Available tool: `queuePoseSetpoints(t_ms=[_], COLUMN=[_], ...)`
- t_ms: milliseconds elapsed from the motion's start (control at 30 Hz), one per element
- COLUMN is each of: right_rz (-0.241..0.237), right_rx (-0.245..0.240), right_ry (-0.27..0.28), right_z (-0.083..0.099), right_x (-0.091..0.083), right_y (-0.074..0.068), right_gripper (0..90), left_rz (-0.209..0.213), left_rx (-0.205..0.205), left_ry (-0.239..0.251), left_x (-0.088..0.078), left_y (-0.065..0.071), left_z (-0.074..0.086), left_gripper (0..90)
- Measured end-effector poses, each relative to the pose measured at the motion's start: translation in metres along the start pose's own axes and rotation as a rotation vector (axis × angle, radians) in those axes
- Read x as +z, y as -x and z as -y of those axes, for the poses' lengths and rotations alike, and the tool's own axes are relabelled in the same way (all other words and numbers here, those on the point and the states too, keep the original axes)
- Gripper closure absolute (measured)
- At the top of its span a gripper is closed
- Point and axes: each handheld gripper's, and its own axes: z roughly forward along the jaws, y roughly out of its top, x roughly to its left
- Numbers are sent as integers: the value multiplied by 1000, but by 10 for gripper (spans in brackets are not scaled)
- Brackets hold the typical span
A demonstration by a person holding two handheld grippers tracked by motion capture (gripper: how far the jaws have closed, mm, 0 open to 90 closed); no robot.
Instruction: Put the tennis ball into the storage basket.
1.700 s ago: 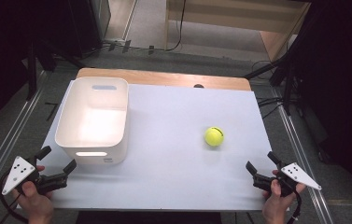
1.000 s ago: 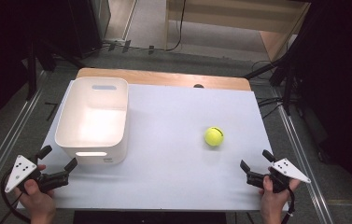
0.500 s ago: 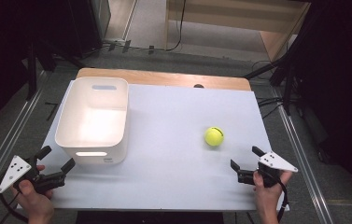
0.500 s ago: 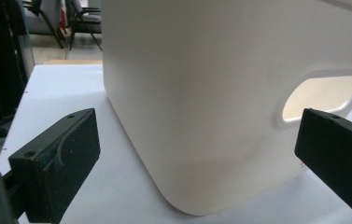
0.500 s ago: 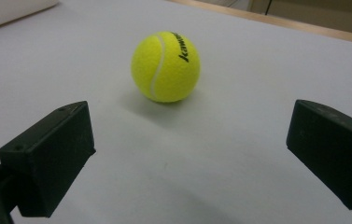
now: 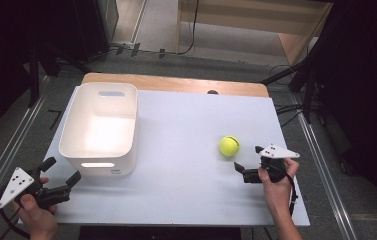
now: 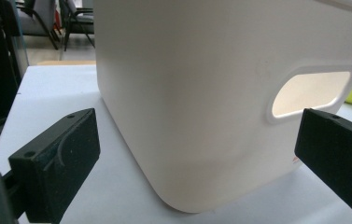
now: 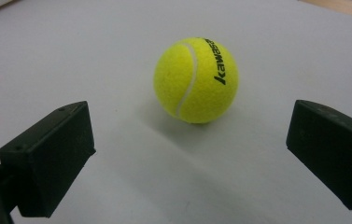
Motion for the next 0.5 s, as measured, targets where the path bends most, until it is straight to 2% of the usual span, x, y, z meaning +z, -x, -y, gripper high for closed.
queuePoseSetpoints(t_ms=[100,233,333,500], right_rz=[-9,-26,-49,-56], right_rx=[-6,-39,-33,-38], right_ry=[-16,-81,-109,-183], right_z=[-4,-17,-24,-36], right_x=[3,12,17,27], right_y=[0,1,1,1], right_gripper=[0,0,0,0], left_rz=[1,5,12,17], left_rx=[-3,-5,-6,-6], left_ry=[1,1,0,-4], left_x=[0,0,0,0], left_y=[0,-1,-1,-1], left_z=[0,0,0,0], left_gripper=[2,2,2,2])
